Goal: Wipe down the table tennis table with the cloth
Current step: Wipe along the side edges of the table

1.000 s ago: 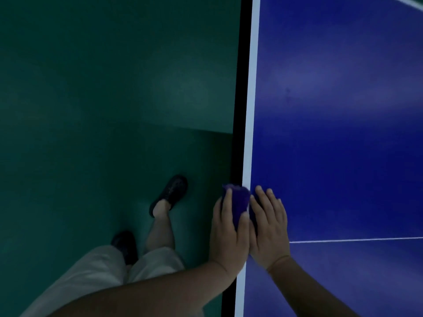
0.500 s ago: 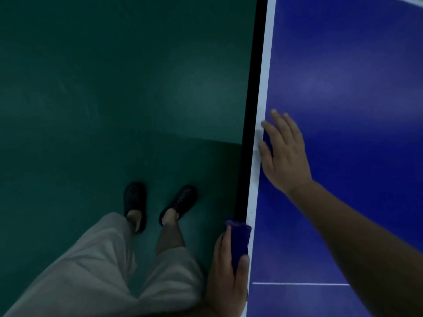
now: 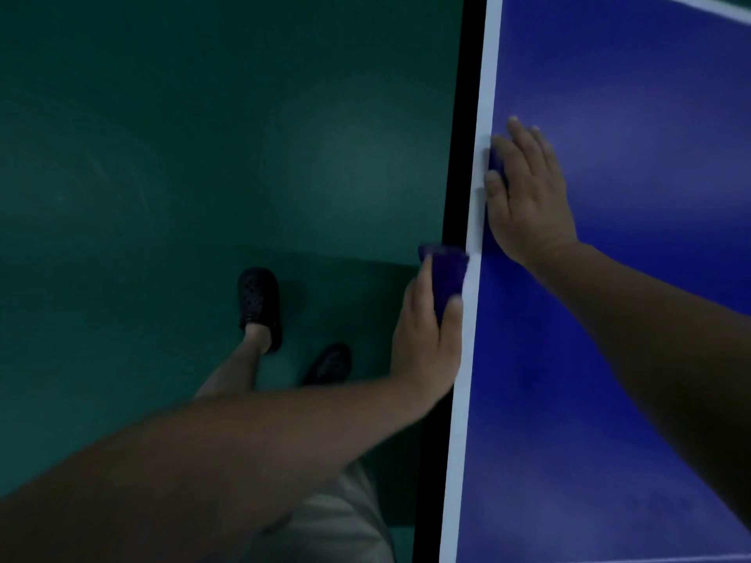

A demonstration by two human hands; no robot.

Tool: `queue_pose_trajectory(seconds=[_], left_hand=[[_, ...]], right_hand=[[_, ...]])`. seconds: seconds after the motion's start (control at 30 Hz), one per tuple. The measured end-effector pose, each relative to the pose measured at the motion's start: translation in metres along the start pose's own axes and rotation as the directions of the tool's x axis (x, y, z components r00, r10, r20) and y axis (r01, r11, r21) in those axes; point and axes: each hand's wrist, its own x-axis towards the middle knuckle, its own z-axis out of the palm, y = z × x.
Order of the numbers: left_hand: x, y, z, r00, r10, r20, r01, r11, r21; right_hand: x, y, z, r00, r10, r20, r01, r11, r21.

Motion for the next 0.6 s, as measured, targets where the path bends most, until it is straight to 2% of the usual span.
queue_pose_trajectory(seconds=[0.1,0.2,0.37,0.5,0.6], left_hand=[[-0.058,-0.023,-0.006,0.995,-0.026,0.093,0.027,1.0,-0.005],[-0.066,-0.026,-0.008,0.993,-0.05,0.107,0.052,0.998,-0.018],[0.044,0.013,-0.004,0.995,-0.055,0.087,0.057,0.998,-0.026],[0.139,0.055,0.0,0.999,-0.04,0.021,0.039,0.999,0.013],[0.179,0.075,0.0,0.999,-0.047,-0.013,0.048,0.998,0.032]], right_hand=[[0.051,0.014,-0.008,1.0,0.027,0.015,-0.027,1.0,-0.016],[0.103,0.018,-0.01,0.998,0.058,0.023,-0.056,0.996,-0.066],[0.133,0.011,0.001,0.986,0.166,0.004,-0.165,0.986,-0.031],[0.136,0.015,-0.003,0.985,0.171,0.018,-0.171,0.985,-0.021],[0.136,0.016,-0.001,0.985,0.17,0.012,-0.17,0.985,-0.023]])
